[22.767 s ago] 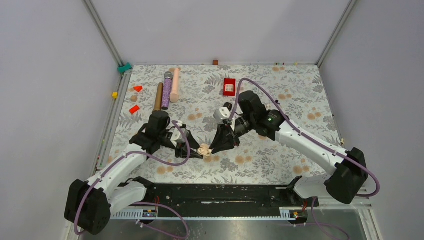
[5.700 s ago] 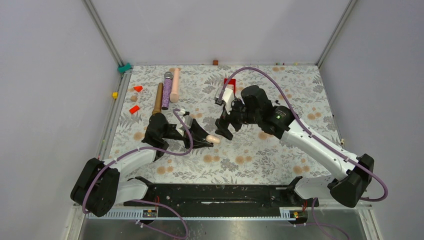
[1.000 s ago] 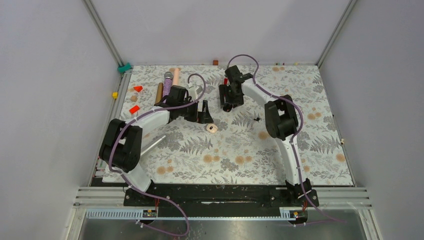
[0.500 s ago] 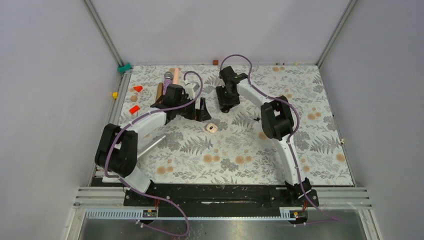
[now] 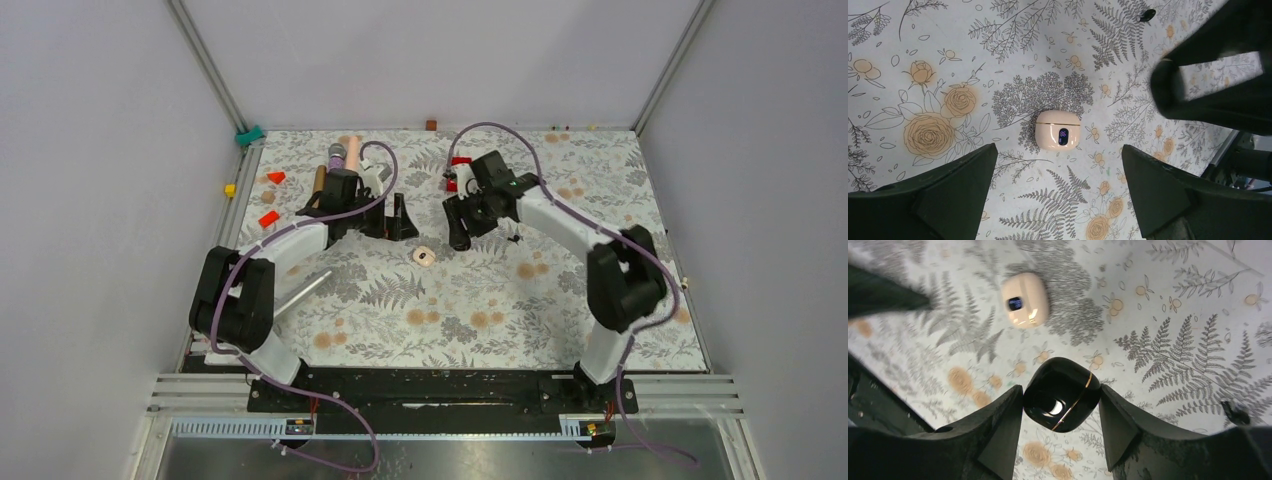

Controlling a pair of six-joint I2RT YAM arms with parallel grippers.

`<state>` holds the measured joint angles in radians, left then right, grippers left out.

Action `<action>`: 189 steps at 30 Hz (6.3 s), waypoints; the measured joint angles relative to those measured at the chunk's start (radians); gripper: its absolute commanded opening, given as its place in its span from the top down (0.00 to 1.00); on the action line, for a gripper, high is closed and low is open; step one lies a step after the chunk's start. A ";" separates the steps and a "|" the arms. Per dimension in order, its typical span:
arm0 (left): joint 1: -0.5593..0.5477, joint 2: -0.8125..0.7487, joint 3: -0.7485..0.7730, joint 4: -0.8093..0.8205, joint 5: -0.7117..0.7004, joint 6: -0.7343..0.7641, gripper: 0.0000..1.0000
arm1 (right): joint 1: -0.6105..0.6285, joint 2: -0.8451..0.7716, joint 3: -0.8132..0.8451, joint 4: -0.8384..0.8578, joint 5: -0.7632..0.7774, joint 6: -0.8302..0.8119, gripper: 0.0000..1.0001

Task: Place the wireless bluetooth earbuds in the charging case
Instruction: Pick up the charging case at the center of the board, then open the charging case.

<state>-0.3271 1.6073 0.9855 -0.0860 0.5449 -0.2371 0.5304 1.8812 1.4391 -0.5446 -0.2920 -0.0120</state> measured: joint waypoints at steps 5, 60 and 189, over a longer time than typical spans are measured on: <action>0.014 0.026 0.011 -0.008 0.067 -0.006 0.01 | 0.003 -0.247 -0.140 0.081 -0.093 -0.132 0.43; -0.199 0.165 0.220 -0.132 0.536 -0.009 0.56 | 0.262 -0.595 -0.501 0.319 0.090 -0.751 0.40; -0.303 -0.216 0.074 -0.267 0.532 0.429 0.27 | 0.006 -0.793 -0.668 0.723 -0.621 0.108 0.92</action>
<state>-0.6304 1.3918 1.0599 -0.3534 1.0771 0.1921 0.5362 1.0882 0.7708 0.1787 -0.9127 0.0956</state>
